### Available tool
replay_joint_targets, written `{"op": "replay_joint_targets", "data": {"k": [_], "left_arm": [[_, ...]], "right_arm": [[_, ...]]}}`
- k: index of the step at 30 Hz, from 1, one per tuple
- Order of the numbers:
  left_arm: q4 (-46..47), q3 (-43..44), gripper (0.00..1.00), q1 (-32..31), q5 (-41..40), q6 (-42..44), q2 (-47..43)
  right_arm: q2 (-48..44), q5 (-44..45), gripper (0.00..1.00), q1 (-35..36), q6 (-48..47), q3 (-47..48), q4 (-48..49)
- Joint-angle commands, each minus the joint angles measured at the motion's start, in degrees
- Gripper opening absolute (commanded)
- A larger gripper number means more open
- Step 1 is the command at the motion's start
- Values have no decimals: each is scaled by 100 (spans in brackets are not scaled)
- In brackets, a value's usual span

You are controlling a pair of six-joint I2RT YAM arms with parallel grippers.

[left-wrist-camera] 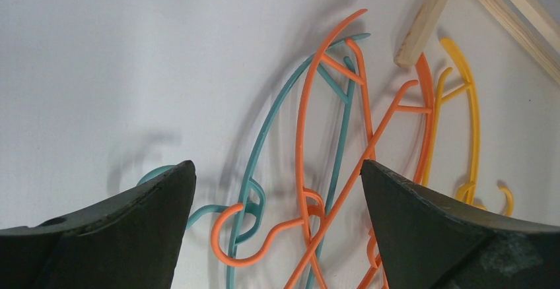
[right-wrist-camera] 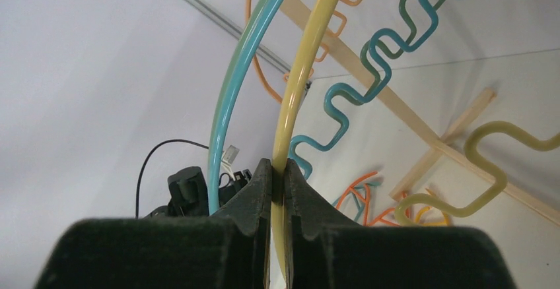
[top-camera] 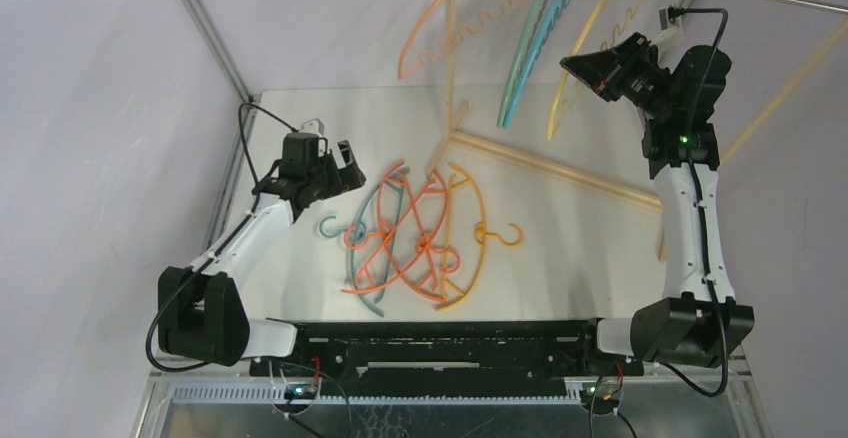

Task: Organize the hangers

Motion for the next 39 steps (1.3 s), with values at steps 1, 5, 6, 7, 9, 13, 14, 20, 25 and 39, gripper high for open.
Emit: {"op": "replay_joint_targets", "data": {"k": [1,5,6,7,9,13,14,20,25,39], "left_arm": [[107,192,99,-18,62,95,28],[153,99,99,-21,21,38,13],[155,87,100,-15,-2,25,13],[163,77,100,-17,-21,5,1],[186,38,99,-24,-65,-43,-32],[209,-14,100,-13,-120,-111,-128],[208,-34,99,-21,-124,-109,-154],[143,-92,100,-19,-203,-81,-238],[138,-221,99,-15,-253,-78,-293],[125,-323,99,-19,-280,9,-329]], "right_arm": [[-10,-4,0,-88,25,376,820],[135,-86,0,-193,158,372,990],[173,-97,0,-192,205,364,1041],[228,-114,0,-194,228,372,1070],[353,-155,0,-176,255,358,1108],[582,-112,0,-110,280,280,1252],[653,-97,0,-67,293,283,1290],[1070,-52,0,432,380,428,1469],[1437,-49,0,978,420,782,1454],[1551,336,36,1374,-99,742,793]]}}
